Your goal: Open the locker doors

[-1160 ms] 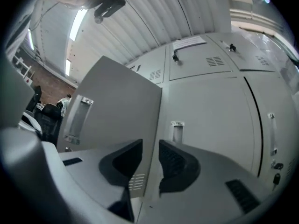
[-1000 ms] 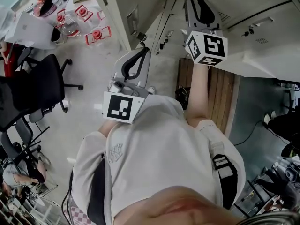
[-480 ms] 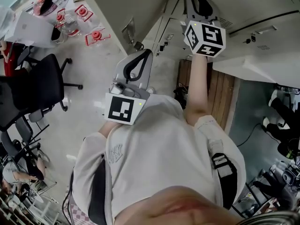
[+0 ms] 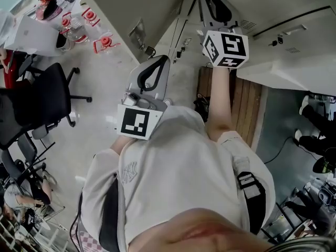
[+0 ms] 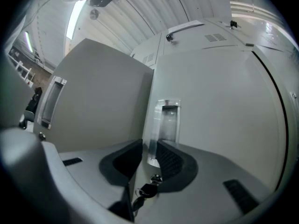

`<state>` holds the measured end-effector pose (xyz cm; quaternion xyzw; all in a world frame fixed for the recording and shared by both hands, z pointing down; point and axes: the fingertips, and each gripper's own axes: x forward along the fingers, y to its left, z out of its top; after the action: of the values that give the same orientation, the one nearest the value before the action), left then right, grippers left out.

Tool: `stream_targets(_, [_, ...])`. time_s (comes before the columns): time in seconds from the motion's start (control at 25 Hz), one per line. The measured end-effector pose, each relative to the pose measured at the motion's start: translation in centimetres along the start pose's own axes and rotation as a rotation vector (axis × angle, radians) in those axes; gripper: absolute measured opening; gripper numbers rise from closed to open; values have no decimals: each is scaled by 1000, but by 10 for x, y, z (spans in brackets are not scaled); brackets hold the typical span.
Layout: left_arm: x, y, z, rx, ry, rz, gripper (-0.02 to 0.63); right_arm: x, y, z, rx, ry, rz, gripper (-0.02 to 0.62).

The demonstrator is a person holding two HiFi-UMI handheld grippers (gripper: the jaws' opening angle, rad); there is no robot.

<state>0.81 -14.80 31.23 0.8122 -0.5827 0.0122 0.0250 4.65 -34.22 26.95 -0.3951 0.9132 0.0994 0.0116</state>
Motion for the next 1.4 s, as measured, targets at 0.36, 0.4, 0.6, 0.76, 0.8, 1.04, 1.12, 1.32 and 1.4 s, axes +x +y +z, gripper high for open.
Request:
stream_targets(0.36, [7,-39,-1,4,-7,-118,2,-74,22,10,-36,-50,201,81])
stream_targets(0.4, [8,-43,-1,5,-8,-128,2,-82,24,11,-40,-47,222,81])
stream_targets(0.6, [10,-69,-2,1,-6,-214,2,-125,21,16,-63,-14,214,86])
stream_targets(0.76, [11,-89,-4,1,-6,-256,2,-153,14,17,-79,-5,185,86])
stream_targets(0.8, [11,-93,-4,0,-5,-261,2,-157,13,17,-85,0,181,86])
stream_targets(1.04, [10,-111,-5,-2,1,-306,2,-183,3,12,-98,40,120,85])
stream_targets(1.12, [10,-114,-5,-2,1,-312,2,-188,1,12,-97,41,109,84])
stream_targets(1.32, [9,-116,-5,2,-1,-311,2,-192,-2,13,-104,43,96,86])
stream_targets(1.4, [8,-115,-4,6,-3,-303,2,-193,-3,15,-99,36,87,86])
